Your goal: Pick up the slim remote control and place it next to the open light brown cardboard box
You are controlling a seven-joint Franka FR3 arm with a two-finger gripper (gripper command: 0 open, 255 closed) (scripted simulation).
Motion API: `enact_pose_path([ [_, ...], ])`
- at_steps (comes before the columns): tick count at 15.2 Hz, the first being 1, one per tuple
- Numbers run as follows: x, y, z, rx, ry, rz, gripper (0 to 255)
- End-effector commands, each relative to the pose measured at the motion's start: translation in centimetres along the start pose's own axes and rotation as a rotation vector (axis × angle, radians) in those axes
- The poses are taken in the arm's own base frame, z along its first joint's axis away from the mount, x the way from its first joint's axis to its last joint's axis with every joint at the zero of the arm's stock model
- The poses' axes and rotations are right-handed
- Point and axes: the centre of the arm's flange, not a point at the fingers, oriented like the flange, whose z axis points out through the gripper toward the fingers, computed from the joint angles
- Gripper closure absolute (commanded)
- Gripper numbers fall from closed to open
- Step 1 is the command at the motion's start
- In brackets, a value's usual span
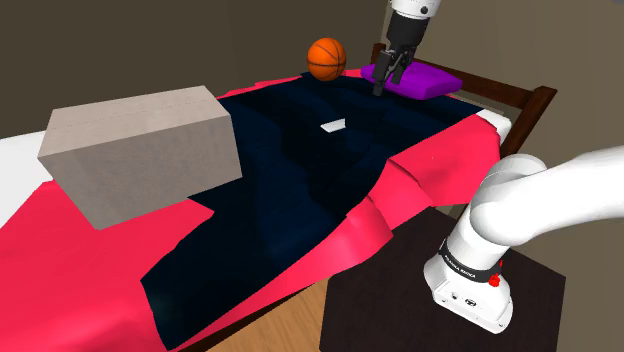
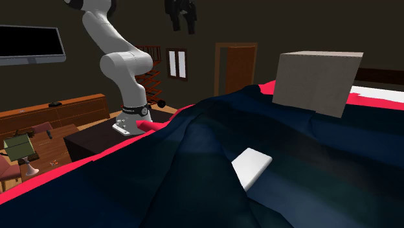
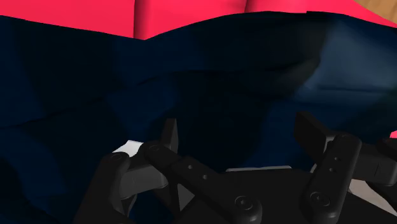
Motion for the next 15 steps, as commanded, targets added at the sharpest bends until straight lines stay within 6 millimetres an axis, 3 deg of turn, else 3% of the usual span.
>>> enact_pose_path([
  [1, 0.0, 0.0, 0.0, 0.000, 0.000, 0.000, 0],
  [8, 2.1, 7.8, 5.4, 0.031, -0.018, -0.249, 0],
  [15, 5.8, 14.6, 11.0, 0.062, -0.035, -0.497, 0],
])
